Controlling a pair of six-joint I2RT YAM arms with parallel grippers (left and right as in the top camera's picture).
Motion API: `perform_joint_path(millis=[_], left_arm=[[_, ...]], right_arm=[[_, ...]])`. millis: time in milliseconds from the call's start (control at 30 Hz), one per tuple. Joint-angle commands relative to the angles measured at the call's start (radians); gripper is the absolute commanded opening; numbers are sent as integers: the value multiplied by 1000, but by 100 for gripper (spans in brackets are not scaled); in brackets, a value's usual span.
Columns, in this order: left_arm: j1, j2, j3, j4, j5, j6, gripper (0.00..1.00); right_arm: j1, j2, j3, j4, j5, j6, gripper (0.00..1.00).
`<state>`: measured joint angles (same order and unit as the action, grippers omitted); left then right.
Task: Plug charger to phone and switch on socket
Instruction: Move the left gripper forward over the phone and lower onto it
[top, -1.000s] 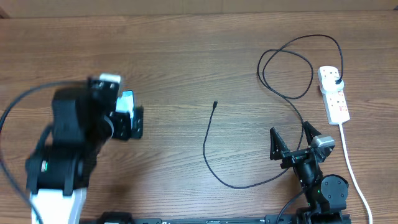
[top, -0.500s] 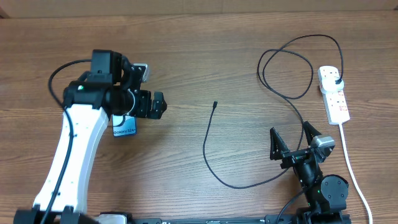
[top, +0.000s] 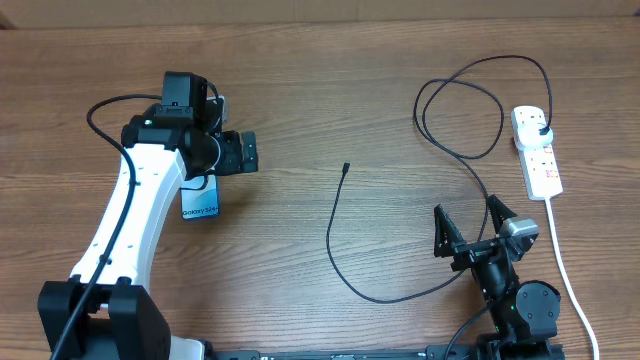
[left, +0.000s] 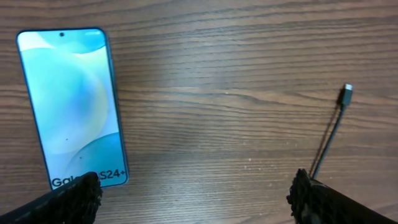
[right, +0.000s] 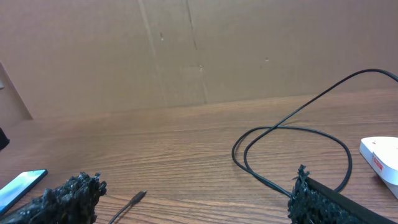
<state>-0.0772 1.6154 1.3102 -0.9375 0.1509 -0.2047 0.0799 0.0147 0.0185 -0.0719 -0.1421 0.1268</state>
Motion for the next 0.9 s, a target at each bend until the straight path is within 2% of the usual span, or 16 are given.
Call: perform_joint_path(millis=[0, 867], left_arm=[[0, 14, 22, 5, -48, -30, 100], [-1, 113, 20, 19, -85, -65, 100]], right_arm=[[-3, -9, -11, 4, -2, -1, 100], [-3, -9, -11, 4, -2, -1, 100]])
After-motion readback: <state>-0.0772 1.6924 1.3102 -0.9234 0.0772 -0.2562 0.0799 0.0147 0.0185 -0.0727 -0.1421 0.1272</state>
